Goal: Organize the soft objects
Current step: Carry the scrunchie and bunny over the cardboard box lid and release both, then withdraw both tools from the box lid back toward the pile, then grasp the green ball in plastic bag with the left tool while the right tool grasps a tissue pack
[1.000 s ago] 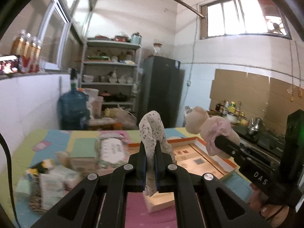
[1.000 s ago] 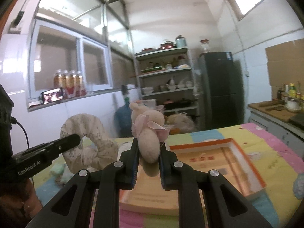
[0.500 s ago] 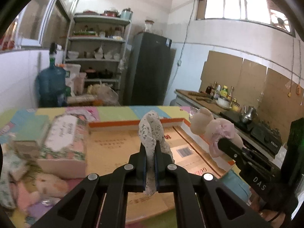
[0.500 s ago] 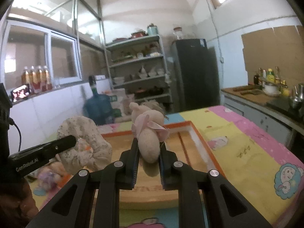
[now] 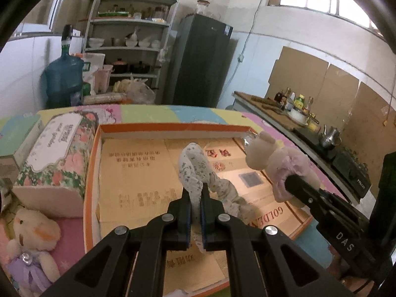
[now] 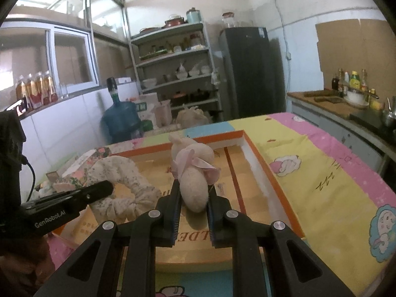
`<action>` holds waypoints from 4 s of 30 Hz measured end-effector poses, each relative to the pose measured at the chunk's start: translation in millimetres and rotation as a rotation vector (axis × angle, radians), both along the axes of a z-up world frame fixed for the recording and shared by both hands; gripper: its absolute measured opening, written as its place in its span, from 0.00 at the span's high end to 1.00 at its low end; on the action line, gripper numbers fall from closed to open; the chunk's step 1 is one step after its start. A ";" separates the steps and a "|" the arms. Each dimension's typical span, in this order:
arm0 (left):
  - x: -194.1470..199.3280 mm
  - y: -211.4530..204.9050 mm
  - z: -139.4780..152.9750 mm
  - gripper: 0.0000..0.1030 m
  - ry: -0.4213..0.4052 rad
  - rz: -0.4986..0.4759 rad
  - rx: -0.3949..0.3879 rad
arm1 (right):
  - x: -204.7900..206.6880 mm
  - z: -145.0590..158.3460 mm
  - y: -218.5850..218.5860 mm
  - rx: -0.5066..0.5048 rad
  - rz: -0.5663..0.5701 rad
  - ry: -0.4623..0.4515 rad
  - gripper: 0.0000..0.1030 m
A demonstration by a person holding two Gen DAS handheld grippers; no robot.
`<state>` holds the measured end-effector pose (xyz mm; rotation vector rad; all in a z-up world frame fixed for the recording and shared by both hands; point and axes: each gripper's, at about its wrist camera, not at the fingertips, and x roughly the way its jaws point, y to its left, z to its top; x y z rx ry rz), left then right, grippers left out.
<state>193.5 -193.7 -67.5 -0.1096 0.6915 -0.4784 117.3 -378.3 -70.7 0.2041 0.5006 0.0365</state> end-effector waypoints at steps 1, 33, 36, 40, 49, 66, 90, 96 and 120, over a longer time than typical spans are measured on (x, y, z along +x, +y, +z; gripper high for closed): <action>0.2 -0.5 -1.5 0.93 0.005 0.002 0.003 | 1.5 -1.2 0.8 0.000 0.004 0.005 0.81; -52.6 41.6 35.8 0.27 -0.162 0.090 0.077 | -27.3 14.7 35.6 -0.039 0.012 -0.063 0.42; -66.1 56.5 44.0 0.27 -0.208 0.126 0.053 | -36.8 20.4 44.8 -0.046 0.005 -0.077 0.42; -82.6 74.1 54.7 0.27 -0.265 0.167 0.037 | -49.3 29.4 59.7 -0.056 0.005 -0.108 0.37; -110.0 131.2 67.4 0.27 -0.296 0.271 0.034 | -73.7 48.7 106.7 -0.058 0.074 -0.171 0.29; -157.6 241.1 63.2 0.27 -0.340 0.466 0.090 | -73.9 47.6 191.8 -0.074 0.253 -0.145 0.28; -163.5 328.7 18.6 0.27 -0.255 0.582 0.050 | 0.6 4.6 334.8 0.025 0.545 0.060 0.29; -163.6 347.2 11.2 0.27 -0.257 0.605 0.053 | 27.0 -6.3 361.7 0.039 0.501 0.108 0.29; -68.2 345.8 -12.8 0.27 -0.032 0.448 0.050 | 12.4 6.6 367.7 -0.066 0.472 0.024 0.58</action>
